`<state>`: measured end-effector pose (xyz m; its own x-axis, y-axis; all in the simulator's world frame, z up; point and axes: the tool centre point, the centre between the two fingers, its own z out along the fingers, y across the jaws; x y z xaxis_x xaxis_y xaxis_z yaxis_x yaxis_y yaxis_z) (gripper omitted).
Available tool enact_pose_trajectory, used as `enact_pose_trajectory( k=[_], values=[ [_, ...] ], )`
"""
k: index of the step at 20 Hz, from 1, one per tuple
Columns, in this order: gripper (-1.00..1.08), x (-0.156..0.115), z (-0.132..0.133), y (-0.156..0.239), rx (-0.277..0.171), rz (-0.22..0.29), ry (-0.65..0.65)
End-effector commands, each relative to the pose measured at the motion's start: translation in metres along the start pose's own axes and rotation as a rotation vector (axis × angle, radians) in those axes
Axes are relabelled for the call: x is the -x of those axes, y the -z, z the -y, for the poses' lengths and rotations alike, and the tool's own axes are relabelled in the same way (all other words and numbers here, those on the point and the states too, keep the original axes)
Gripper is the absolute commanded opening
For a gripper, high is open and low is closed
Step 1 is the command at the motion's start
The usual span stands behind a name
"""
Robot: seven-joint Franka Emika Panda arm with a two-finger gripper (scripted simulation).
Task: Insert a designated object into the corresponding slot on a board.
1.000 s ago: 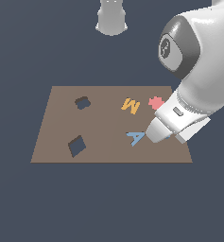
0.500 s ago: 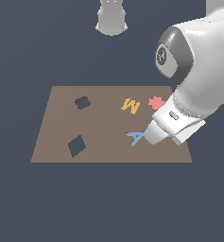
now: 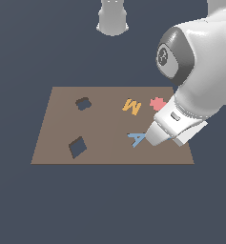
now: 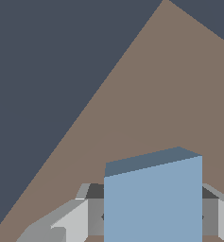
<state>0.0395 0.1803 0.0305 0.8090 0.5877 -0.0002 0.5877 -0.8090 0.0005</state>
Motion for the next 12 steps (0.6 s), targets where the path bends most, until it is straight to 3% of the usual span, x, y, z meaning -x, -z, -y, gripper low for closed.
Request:
enact_pose_trajectory(
  k=[1, 12],
  values=[
    [-1.0, 0.001, 0.001, 0.0, 0.0, 0.0, 0.006],
    [-1.0, 0.021, 0.008, 0.0, 0.0, 0.0, 0.148]
  ],
)
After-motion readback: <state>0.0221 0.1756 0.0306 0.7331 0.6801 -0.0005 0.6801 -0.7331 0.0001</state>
